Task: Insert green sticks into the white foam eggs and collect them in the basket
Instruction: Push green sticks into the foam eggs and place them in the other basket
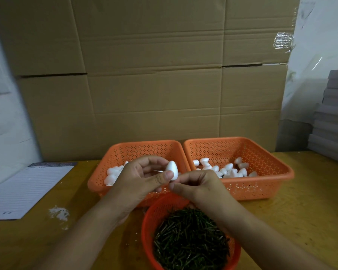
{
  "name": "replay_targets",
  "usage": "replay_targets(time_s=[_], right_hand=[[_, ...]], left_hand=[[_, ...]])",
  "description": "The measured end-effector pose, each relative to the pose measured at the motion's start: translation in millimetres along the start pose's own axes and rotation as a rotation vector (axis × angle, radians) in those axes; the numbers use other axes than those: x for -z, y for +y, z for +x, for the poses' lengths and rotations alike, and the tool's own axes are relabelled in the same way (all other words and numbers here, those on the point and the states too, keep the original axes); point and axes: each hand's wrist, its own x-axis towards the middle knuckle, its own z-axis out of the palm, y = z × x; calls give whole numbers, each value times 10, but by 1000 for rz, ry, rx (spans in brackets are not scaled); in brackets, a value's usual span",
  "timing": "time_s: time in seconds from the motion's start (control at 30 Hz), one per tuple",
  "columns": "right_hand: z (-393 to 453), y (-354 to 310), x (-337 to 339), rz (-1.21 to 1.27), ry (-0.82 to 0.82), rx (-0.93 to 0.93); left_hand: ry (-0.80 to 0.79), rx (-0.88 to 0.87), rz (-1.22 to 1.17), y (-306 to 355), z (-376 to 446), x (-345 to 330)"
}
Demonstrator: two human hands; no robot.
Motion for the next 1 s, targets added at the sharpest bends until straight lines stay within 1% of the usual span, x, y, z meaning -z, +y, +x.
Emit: replay_targets(time_s=[0.13, 0.27, 0.43, 0.73, 1.0], right_hand=[[-22, -4, -23, 28, 14, 20], [-34, -23, -33, 20, -10, 37], [-35, -35, -19, 46, -66, 6], [-38, -69, -15, 20, -113, -34], [-45, -100, -9, 134, -218, -125]], left_hand=[[-20, -6, 7, 20, -12, -19], [-19, 7, -6, 22, -12, -4], [-73, 47, -33, 13, -9, 27], [-100, 65, -105, -34, 15, 66], [-190, 87, -116, -43, 24, 116]])
